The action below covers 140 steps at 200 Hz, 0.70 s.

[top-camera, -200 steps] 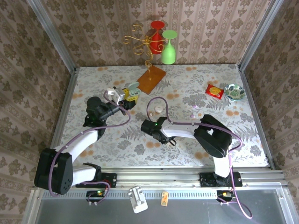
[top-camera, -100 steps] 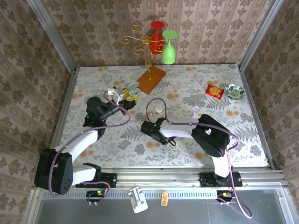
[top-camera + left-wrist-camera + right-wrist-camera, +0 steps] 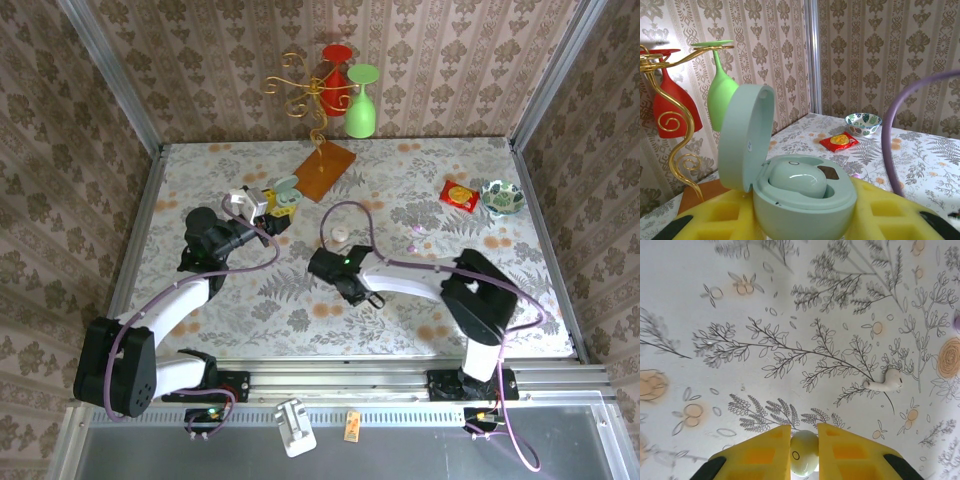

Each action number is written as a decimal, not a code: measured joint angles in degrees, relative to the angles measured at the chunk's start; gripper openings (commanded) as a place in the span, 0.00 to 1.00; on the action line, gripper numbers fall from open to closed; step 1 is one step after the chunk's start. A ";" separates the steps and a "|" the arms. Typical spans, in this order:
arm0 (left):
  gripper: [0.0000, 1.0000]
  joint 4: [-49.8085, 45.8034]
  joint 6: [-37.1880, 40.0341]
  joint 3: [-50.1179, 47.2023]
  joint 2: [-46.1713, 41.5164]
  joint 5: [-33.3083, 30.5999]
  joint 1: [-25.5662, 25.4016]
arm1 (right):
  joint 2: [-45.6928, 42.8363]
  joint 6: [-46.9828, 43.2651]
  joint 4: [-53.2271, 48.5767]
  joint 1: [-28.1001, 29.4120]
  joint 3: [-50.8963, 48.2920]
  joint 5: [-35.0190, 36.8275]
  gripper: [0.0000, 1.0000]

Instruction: Insert the wireless bluetooth earbuds into the charging case

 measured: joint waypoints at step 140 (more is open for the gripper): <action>0.29 8.63 -3.04 -5.05 6.21 0.22 -3.93 | -18.58 -0.61 7.54 -13.22 -0.85 -25.35 0.20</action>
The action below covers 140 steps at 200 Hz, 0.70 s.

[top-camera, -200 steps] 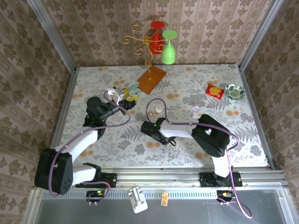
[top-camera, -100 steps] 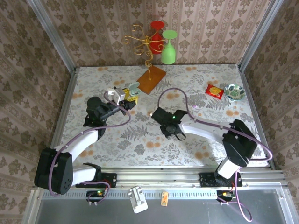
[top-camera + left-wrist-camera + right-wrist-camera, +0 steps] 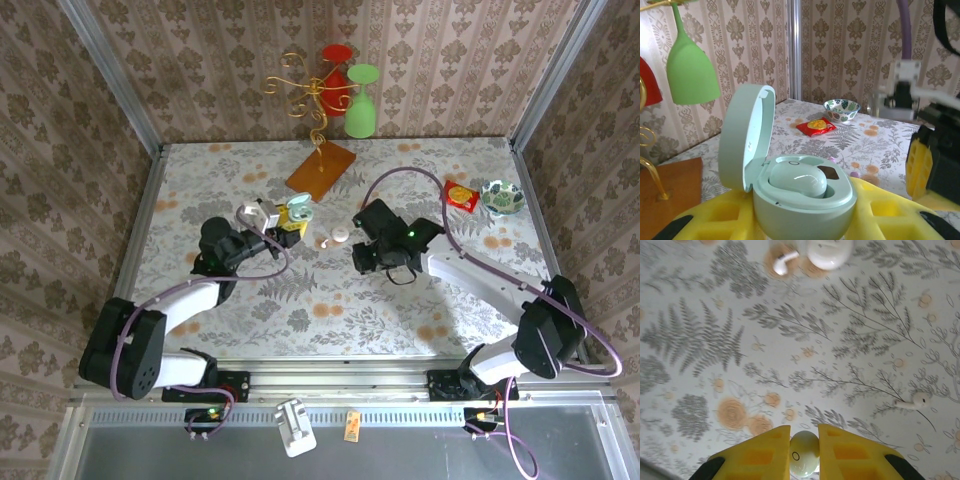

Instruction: Insert the wireless bluetooth earbuds into the charging case

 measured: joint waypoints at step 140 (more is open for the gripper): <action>0.29 8.96 -4.96 -0.81 5.38 3.87 -2.10 | 1.22 1.46 12.15 -1.86 13.90 -14.01 0.19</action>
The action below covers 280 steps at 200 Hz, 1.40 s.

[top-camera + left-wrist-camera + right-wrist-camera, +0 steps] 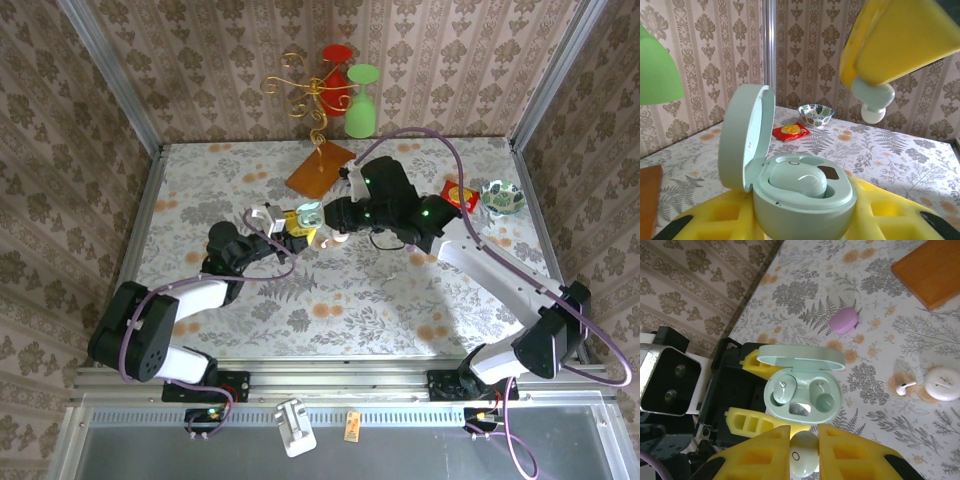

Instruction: Insert the wireless bluetooth earbuds into the charging case

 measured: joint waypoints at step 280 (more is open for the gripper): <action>0.29 2.99 -1.64 0.04 -0.02 2.36 0.00 | 4.50 0.24 3.37 -0.90 0.68 -3.08 0.19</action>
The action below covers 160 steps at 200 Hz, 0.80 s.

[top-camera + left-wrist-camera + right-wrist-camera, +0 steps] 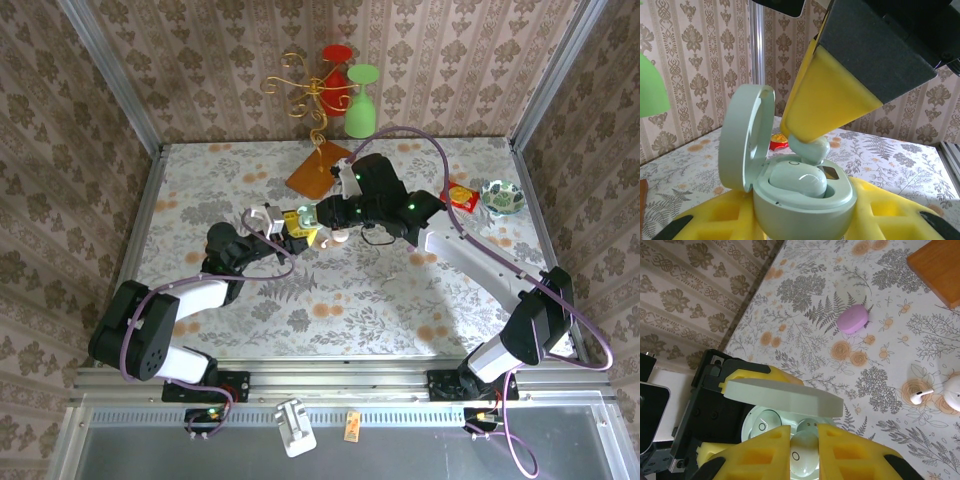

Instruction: Insert the wireless bluetooth earbuds into the charging case

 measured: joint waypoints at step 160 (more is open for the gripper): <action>0.29 0.35 -0.28 0.15 0.00 -0.31 0.02 | -2.62 -0.28 1.92 -0.09 -3.67 -0.09 0.55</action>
